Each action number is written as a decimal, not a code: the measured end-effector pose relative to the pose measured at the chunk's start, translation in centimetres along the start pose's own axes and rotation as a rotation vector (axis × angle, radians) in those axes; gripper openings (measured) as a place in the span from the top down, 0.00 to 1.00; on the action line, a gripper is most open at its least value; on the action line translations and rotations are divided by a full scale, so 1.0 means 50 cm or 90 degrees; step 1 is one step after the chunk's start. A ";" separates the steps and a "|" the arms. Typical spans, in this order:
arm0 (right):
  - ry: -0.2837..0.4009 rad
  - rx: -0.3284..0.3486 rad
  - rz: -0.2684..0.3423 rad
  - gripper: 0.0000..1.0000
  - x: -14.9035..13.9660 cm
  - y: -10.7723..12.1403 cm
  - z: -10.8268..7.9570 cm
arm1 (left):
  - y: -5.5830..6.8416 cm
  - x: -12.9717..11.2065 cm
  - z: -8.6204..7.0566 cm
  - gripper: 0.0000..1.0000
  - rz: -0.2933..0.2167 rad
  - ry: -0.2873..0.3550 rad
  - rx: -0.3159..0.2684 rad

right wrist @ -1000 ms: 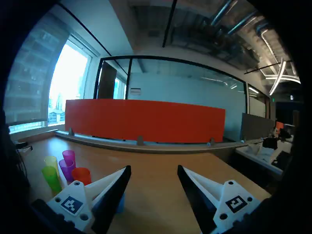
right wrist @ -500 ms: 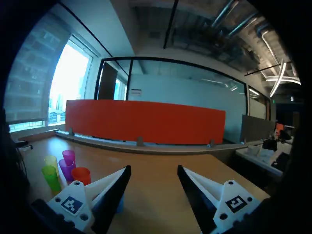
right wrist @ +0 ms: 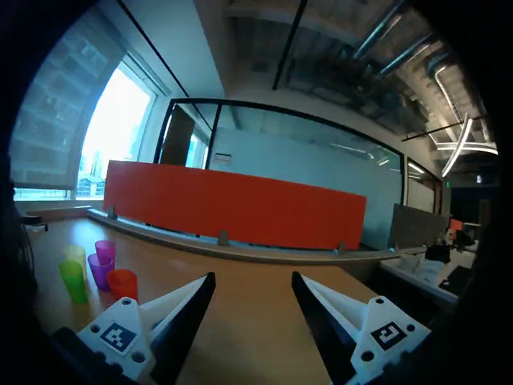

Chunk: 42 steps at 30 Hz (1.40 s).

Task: Pour water

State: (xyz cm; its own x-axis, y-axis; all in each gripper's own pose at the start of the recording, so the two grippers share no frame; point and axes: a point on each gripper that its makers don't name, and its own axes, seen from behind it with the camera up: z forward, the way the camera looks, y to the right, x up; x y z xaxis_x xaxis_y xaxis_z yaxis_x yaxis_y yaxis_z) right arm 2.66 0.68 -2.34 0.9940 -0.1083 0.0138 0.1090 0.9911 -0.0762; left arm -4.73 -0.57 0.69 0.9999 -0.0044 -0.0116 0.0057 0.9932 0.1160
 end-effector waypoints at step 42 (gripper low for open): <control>0.000 0.018 0.121 0.01 -0.125 0.007 0.039 | 0.000 -0.001 0.000 0.12 0.000 0.000 0.000</control>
State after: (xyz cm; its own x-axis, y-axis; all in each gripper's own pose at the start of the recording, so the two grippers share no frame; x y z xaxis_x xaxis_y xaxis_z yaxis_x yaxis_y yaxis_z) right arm -3.54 1.84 -0.50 0.9968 0.0804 0.0018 -0.0803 0.9955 -0.0495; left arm -4.76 -0.57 0.67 0.9999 -0.0045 -0.0120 0.0058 0.9932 0.1161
